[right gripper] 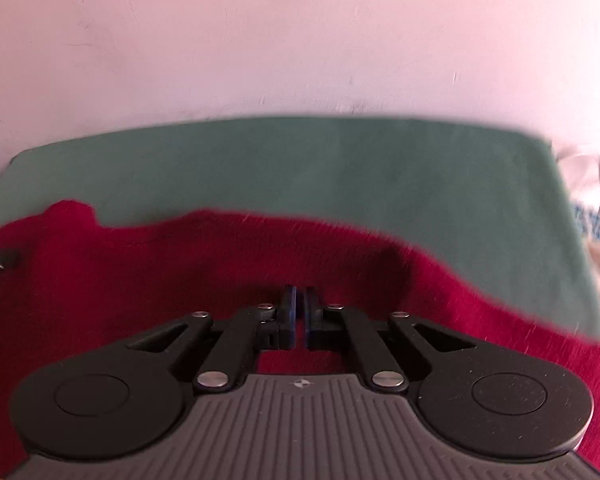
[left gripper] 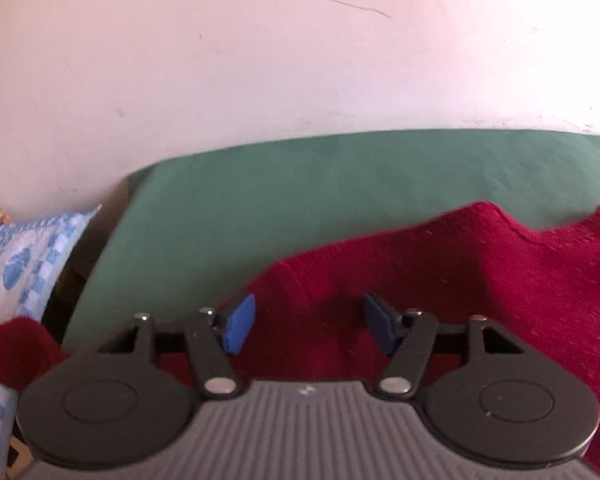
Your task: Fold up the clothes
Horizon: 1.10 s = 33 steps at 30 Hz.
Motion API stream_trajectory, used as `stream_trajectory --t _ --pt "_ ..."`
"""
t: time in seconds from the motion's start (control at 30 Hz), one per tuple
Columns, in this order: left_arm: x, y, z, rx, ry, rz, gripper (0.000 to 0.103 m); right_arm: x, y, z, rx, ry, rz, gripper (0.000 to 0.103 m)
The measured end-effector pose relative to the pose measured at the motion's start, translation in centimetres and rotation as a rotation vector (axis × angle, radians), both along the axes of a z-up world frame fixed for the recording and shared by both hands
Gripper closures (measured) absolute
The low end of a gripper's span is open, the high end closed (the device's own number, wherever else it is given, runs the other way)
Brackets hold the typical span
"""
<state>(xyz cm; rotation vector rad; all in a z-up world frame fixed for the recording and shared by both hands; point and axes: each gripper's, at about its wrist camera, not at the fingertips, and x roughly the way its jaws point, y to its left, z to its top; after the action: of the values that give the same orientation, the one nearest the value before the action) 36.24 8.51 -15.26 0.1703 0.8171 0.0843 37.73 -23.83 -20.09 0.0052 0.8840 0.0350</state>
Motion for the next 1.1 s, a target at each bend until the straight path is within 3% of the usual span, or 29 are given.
stream_trajectory --t 0.07,0.1,0.17,0.2,0.27,0.3,0.33,0.4,0.5,0.67,0.73,0.8,0.83,0.87,0.9,0.93,1.1 --pt "0.2 0.6 0.1 0.005 -0.009 -0.009 0.015 0.7 -1.0 -0.2 -0.059 -0.013 -0.047 0.103" --pt "0.4 0.9 0.1 0.008 -0.013 -0.014 0.016 1.0 -1.7 -0.2 -0.068 -0.011 -0.060 0.103" --pt "0.6 1.6 0.1 0.013 -0.022 -0.023 0.039 0.8 -2.3 0.7 -0.012 -0.028 -0.026 0.103" --pt "0.6 1.1 0.5 0.022 -0.031 -0.047 0.042 0.7 -2.5 1.2 0.020 -0.038 -0.006 0.099" --pt "0.8 0.4 0.7 0.043 -0.048 -0.074 0.041 0.2 -2.0 2.5 0.009 -0.081 0.051 0.080" --pt "1.1 0.1 0.5 0.054 -0.055 -0.070 0.040 0.4 -1.5 2.7 -0.006 -0.087 0.079 0.058" --pt "1.4 -0.1 0.3 0.065 -0.062 -0.066 0.037 0.8 -0.9 2.5 -0.027 -0.097 0.106 0.049" --pt "1.9 -0.5 -0.1 0.087 -0.076 -0.058 0.032 1.4 0.7 1.9 -0.071 -0.101 0.175 0.056" --pt "2.8 -1.1 -0.7 0.121 -0.097 -0.047 0.033 2.3 2.6 0.7 -0.060 -0.083 0.240 0.079" --pt "4.2 -2.2 -1.7 0.176 -0.131 -0.027 0.028 3.5 3.3 -1.3 -0.134 -0.097 0.255 0.078" --pt "4.1 -1.3 -1.9 0.179 -0.152 -0.030 0.022 2.8 2.7 -1.6 -0.120 -0.111 0.242 0.070" --pt "4.2 -0.7 -1.8 0.159 -0.146 -0.029 0.022 2.5 2.3 -1.6 -0.114 -0.124 0.212 0.060" --pt "4.0 -0.5 -1.6 0.151 -0.144 -0.037 0.025 2.3 2.1 -1.6 -0.111 -0.130 0.195 0.061" --pt "3.9 -0.4 -1.3 0.145 -0.144 -0.045 0.035 2.2 1.9 -1.6 -0.109 -0.136 0.179 0.063" --pt "3.8 -0.2 -1.1 0.138 -0.143 -0.054 0.039 2.0 1.7 -1.6 -0.097 -0.134 0.175 0.072" --pt "3.3 0.0 -0.4 0.116 -0.156 -0.055 0.042 1.8 1.6 -1.7 -0.082 -0.130 0.175 0.075" --pt "-1.6 -0.8 1.6 0.052 -0.228 -0.166 0.030 0.9 1.2 -2.1 -0.010 -0.110 0.175 0.094"
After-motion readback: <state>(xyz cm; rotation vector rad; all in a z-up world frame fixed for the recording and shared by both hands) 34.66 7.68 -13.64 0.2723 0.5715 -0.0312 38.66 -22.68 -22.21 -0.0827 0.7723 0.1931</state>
